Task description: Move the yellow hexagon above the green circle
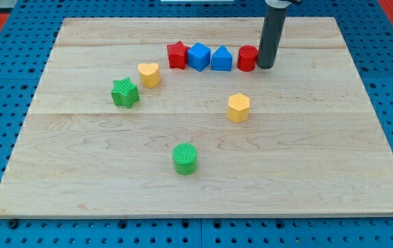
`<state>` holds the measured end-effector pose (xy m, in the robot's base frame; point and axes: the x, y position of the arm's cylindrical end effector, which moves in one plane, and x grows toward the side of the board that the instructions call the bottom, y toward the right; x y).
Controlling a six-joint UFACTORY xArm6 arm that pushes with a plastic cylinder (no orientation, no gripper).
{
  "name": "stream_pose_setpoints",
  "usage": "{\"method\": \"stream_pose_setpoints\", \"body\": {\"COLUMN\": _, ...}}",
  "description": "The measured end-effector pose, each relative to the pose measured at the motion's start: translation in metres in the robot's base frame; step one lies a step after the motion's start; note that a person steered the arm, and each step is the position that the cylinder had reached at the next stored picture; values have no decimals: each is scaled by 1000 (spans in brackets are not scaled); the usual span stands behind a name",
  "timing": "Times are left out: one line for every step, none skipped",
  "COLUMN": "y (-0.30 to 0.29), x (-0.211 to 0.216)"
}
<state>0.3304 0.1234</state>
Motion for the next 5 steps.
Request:
{"method": "stream_pose_setpoints", "body": {"y": 0, "x": 0}}
{"method": "stream_pose_setpoints", "body": {"y": -3, "x": 6}}
{"method": "stream_pose_setpoints", "body": {"y": -10, "x": 58}}
{"method": "stream_pose_setpoints", "body": {"y": -18, "x": 62}}
{"method": "stream_pose_setpoints", "body": {"y": -34, "x": 62}}
